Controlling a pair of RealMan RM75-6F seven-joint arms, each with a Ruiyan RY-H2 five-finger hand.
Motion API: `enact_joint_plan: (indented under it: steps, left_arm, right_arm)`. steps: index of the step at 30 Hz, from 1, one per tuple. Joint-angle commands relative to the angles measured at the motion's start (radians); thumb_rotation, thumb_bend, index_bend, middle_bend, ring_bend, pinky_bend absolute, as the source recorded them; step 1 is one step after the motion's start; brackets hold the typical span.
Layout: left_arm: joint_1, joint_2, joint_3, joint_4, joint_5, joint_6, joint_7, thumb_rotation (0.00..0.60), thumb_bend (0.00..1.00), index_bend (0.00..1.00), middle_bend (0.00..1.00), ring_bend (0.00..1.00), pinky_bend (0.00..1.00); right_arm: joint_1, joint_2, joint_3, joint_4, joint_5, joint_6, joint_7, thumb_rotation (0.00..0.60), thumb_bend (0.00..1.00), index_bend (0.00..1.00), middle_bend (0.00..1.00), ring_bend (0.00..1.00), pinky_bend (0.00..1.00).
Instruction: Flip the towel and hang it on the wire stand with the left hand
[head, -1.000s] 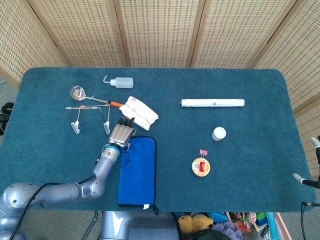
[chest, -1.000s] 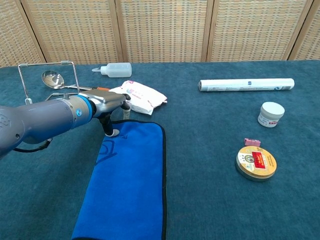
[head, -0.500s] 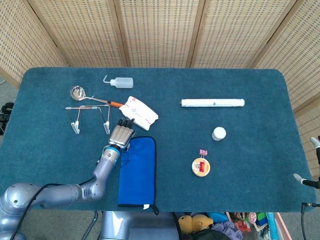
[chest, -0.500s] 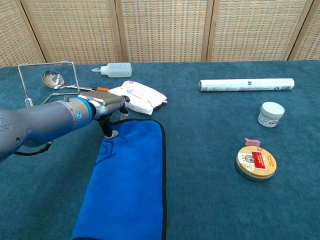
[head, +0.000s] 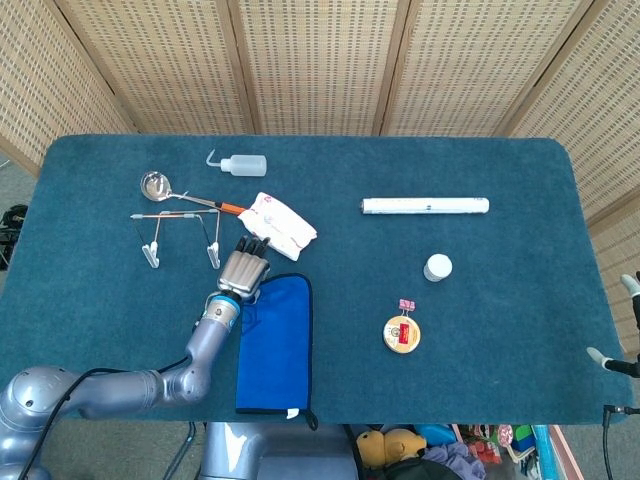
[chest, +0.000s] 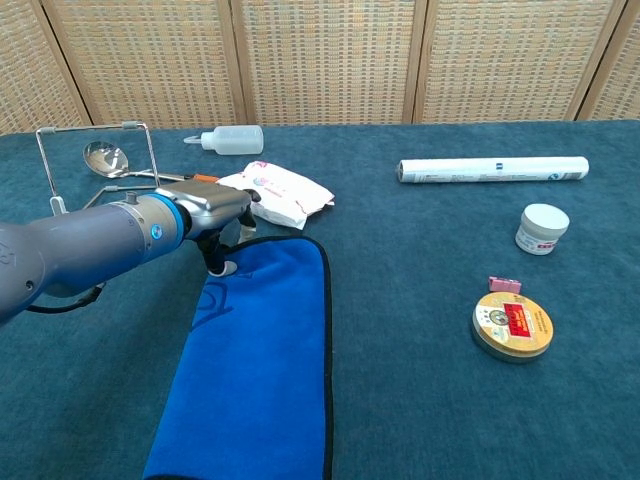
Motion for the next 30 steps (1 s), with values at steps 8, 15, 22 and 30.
enact_joint_plan:
  steps: [8, 15, 22, 30]
  left_arm:
    - [0.004, 0.012, -0.003, -0.024, 0.011, 0.013, 0.003, 0.6, 0.58, 0.72, 0.0, 0.0, 0.0]
    - [0.007, 0.037, -0.012, -0.069, 0.033, 0.031, -0.004, 0.6, 0.59, 0.81, 0.0, 0.0, 0.0]
    - [0.003, 0.073, -0.024, -0.125, 0.036, 0.052, 0.007, 0.6, 0.63, 0.85, 0.0, 0.0, 0.0]
    - [-0.008, 0.14, -0.054, -0.22, 0.039, 0.087, 0.019, 0.6, 0.63, 0.88, 0.0, 0.0, 0.0]
  right_arm:
    - [-0.002, 0.002, 0.0, -0.001, -0.004, 0.006, 0.006, 0.6, 0.0, 0.0, 0.0, 0.0, 0.0]
    - [-0.005, 0.004, -0.001, -0.003, -0.008, 0.01, 0.01, 0.6, 0.0, 0.0, 0.0, 0.0, 0.0]
    - [-0.008, 0.008, -0.001, -0.005, -0.012, 0.016, 0.017, 0.6, 0.0, 0.0, 0.0, 0.0, 0.0]
    - [-0.011, 0.011, -0.002, -0.005, -0.017, 0.021, 0.029, 0.6, 0.0, 0.0, 0.0, 0.0, 0.0]
